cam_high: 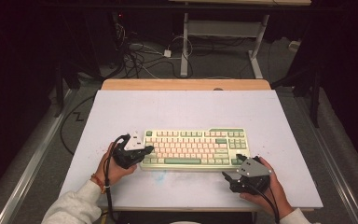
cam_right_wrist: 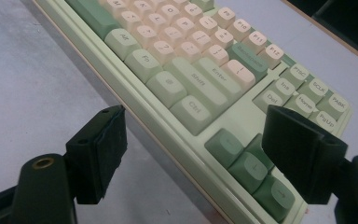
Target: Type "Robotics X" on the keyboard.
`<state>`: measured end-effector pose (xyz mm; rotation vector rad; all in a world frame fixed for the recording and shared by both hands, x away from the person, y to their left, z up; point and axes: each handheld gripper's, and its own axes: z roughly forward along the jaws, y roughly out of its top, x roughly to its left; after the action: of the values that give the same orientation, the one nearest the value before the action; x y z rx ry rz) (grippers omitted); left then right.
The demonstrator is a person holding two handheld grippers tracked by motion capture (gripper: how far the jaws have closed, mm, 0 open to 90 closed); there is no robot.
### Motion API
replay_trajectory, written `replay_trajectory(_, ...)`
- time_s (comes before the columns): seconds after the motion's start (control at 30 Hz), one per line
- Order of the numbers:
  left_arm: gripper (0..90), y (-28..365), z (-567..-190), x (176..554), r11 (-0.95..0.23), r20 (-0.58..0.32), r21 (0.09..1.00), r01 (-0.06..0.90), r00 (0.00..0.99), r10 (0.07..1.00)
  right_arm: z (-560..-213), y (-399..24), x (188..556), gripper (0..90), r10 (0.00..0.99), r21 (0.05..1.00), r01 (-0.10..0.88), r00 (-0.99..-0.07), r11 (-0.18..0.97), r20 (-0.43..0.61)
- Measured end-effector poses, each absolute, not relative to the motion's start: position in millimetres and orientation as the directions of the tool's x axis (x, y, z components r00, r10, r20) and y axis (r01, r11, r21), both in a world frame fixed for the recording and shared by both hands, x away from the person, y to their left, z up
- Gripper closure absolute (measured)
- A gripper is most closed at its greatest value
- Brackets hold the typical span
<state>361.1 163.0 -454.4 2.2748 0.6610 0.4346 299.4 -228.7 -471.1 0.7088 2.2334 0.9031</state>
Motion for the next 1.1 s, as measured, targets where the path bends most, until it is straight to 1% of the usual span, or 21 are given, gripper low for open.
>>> replay_trajectory(0.5,87.8,133.5,-456.5,376.4,-0.647,0.123,0.694,0.316,0.834,0.538,-472.4,-227.9,300.0,22.4,0.660,0.740,0.244,-0.670,0.627,-0.338)
replay_trajectory(0.57,87.8,131.4,-457.1,378.6,-0.645,0.110,0.694,0.320,0.838,0.534,-472.4,-228.1,300.0,22.4,0.662,0.741,0.246,-0.670,0.625,-0.337)
replay_trajectory(0.97,87.7,121.2,-459.2,381.4,-0.677,0.134,0.668,0.308,0.846,0.517,-472.9,-228.0,299.9,22.4,0.663,0.739,0.249,-0.669,0.626,-0.336)
replay_trajectory(1.1,87.8,121.9,-463.9,382.1,-0.671,0.130,0.669,0.320,0.838,0.529,-472.8,-228.2,299.9,22.5,0.661,0.737,0.248,-0.671,0.628,-0.337)
